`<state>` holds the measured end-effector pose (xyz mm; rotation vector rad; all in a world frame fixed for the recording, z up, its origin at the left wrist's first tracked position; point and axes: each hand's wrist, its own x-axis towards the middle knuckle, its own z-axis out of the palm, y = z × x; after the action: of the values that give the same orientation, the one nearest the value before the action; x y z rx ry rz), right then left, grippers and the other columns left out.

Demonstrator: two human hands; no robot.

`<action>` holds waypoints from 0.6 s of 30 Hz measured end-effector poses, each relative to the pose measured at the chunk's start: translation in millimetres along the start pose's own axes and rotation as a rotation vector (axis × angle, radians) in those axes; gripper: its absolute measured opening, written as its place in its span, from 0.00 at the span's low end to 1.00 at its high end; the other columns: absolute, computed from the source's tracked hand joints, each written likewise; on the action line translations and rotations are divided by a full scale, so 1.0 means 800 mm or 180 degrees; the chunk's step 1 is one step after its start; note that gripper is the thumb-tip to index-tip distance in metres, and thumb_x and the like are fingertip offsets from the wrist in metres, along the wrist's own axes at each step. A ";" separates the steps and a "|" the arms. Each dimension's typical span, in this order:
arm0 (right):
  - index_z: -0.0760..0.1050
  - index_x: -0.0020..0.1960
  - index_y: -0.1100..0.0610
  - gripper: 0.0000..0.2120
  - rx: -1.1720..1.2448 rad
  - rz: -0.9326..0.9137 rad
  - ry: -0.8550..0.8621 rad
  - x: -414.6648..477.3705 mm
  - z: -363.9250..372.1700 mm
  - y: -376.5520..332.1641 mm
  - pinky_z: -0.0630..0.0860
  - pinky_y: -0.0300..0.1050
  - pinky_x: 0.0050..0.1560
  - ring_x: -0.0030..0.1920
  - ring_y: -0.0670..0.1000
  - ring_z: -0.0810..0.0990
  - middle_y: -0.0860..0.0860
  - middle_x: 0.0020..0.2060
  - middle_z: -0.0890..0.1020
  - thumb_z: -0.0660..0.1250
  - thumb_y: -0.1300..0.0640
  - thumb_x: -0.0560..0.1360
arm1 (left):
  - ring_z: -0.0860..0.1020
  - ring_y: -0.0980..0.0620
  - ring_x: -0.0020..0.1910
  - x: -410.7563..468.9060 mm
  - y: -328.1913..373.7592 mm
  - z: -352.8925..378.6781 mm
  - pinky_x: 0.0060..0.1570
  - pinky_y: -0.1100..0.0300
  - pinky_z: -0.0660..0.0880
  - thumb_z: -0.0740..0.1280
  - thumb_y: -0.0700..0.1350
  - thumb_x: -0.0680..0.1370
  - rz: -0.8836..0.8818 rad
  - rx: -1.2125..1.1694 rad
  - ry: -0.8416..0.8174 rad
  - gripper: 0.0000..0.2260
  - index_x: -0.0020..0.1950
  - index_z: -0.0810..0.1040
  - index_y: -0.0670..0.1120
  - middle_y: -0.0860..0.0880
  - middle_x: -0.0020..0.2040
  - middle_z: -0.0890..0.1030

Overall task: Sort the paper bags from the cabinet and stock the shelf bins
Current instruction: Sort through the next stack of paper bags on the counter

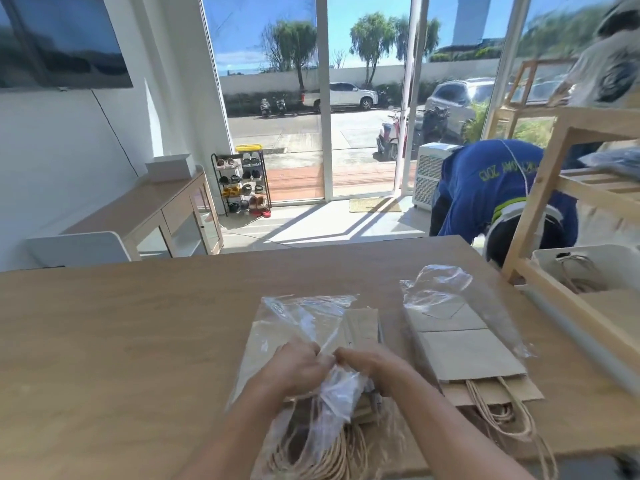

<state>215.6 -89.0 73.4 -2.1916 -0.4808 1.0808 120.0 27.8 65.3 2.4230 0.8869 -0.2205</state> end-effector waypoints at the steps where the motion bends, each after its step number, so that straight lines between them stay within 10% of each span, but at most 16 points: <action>1: 0.75 0.40 0.52 0.10 0.0079 0.0055 -0.0008 -0.001 0.001 -0.001 0.70 0.42 0.38 0.38 0.50 0.75 0.50 0.39 0.78 0.66 0.46 0.66 | 0.76 0.46 0.60 -0.002 -0.005 -0.004 0.55 0.57 0.72 0.58 0.57 0.80 0.0061 -0.0172 -0.0023 0.20 0.59 0.79 0.45 0.46 0.59 0.79; 6: 0.72 0.62 0.55 0.24 0.0386 0.0298 0.0072 -0.006 0.000 0.000 0.67 0.41 0.34 0.47 0.54 0.71 0.54 0.52 0.70 0.69 0.44 0.72 | 0.75 0.48 0.61 0.001 -0.037 -0.020 0.60 0.58 0.71 0.58 0.45 0.80 0.0420 -0.0431 -0.0062 0.13 0.59 0.80 0.47 0.48 0.62 0.77; 11: 0.74 0.63 0.58 0.32 0.0600 0.0322 0.0117 0.005 0.008 0.003 0.78 0.47 0.51 0.48 0.54 0.75 0.55 0.54 0.75 0.73 0.42 0.65 | 0.74 0.54 0.55 -0.003 -0.058 -0.019 0.56 0.66 0.69 0.62 0.42 0.78 0.0781 -0.0478 0.0009 0.14 0.62 0.78 0.48 0.52 0.59 0.72; 15: 0.73 0.60 0.57 0.23 0.0765 0.0269 0.0087 0.015 0.008 -0.002 0.71 0.39 0.45 0.49 0.51 0.76 0.53 0.52 0.75 0.71 0.46 0.71 | 0.74 0.56 0.52 -0.004 -0.063 -0.016 0.57 0.68 0.68 0.63 0.42 0.78 0.0900 -0.0476 0.0091 0.14 0.63 0.77 0.50 0.53 0.59 0.72; 18: 0.74 0.46 0.59 0.09 0.1149 0.0255 -0.0140 0.012 0.019 -0.008 0.66 0.30 0.20 0.22 0.44 0.76 0.50 0.29 0.78 0.68 0.53 0.75 | 0.74 0.56 0.50 -0.004 -0.067 -0.017 0.59 0.66 0.70 0.63 0.42 0.77 0.0907 -0.0544 0.0092 0.14 0.62 0.77 0.51 0.53 0.59 0.72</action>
<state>208.9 -72.8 65.4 -1.8853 -0.1979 1.1603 82.6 67.9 54.6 2.3612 0.5386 -0.0028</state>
